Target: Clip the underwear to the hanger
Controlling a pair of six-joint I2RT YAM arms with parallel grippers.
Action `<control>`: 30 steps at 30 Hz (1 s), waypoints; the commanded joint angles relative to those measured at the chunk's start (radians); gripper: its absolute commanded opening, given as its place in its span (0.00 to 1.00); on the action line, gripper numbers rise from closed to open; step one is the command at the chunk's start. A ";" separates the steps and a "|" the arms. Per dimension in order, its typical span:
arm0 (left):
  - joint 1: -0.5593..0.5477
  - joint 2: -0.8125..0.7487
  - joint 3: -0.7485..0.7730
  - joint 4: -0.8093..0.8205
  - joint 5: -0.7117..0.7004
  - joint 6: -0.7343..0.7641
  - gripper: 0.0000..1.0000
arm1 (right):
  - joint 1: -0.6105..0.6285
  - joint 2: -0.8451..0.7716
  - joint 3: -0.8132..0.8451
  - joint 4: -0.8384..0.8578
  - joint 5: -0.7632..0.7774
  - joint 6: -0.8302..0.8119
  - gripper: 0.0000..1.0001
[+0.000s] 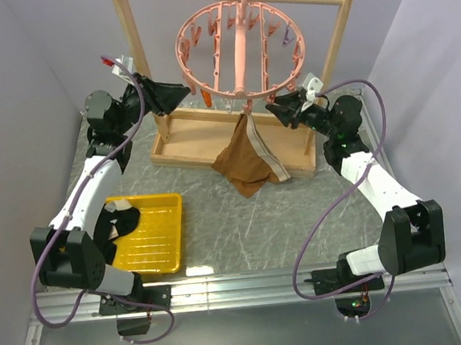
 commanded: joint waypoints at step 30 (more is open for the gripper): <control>-0.527 -0.070 0.080 -0.298 -0.531 0.338 0.46 | 0.253 -0.146 -0.016 -0.137 0.328 -0.016 0.22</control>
